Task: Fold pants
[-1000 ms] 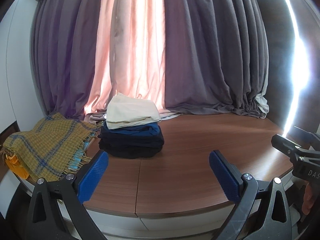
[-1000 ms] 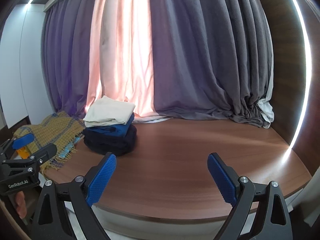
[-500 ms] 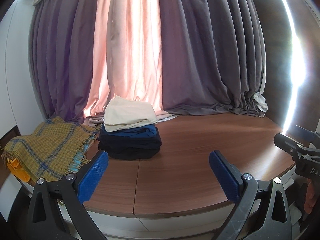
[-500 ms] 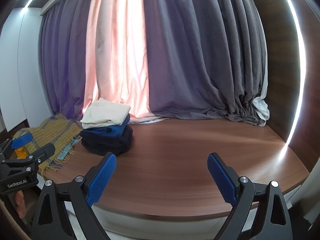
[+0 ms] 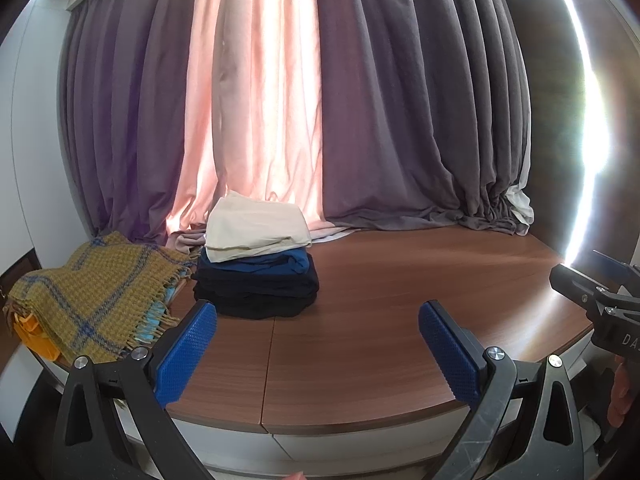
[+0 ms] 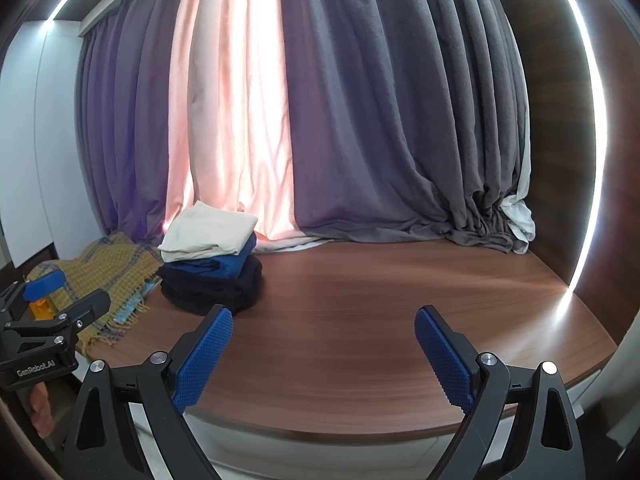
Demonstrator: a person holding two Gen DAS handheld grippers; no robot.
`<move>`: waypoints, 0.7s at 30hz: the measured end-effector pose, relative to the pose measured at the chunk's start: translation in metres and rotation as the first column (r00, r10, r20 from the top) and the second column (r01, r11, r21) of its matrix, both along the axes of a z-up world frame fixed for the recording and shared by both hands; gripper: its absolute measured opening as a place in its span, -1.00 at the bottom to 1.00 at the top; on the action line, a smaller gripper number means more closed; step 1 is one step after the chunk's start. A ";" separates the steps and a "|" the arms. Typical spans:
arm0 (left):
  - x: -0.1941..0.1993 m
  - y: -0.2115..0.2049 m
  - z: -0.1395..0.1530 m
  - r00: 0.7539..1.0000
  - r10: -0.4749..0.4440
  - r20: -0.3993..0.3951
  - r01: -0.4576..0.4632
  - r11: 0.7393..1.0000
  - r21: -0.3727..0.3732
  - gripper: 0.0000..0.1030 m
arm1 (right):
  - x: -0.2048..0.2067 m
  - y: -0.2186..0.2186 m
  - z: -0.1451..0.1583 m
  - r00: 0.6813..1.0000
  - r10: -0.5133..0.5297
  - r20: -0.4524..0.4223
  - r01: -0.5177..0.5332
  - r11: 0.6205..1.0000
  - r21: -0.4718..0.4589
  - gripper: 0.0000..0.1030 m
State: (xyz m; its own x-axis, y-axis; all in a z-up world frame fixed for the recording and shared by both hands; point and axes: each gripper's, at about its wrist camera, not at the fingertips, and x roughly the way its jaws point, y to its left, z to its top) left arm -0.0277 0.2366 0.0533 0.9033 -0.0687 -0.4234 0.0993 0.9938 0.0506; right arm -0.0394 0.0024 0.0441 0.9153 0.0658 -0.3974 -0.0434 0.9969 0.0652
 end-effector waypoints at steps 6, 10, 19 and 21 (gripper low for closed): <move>-0.002 -0.001 0.001 1.000 -0.003 0.009 0.003 1.000 0.000 1.00 | -0.002 -0.001 0.001 1.000 0.007 0.000 -0.007 1.000 -0.001 0.81; -0.002 0.001 0.001 1.000 0.005 0.009 -0.004 1.000 -0.002 1.00 | -0.003 -0.001 0.002 1.000 0.008 0.000 -0.008 1.000 -0.001 0.81; -0.004 0.000 0.001 1.000 0.023 0.001 -0.023 1.000 0.007 1.00 | -0.006 -0.003 0.003 1.000 0.016 0.003 -0.016 1.000 0.000 0.81; -0.006 0.001 0.002 1.000 0.030 0.005 -0.030 0.999 0.011 1.00 | -0.007 -0.004 0.003 1.000 0.017 0.002 -0.017 1.000 -0.001 0.81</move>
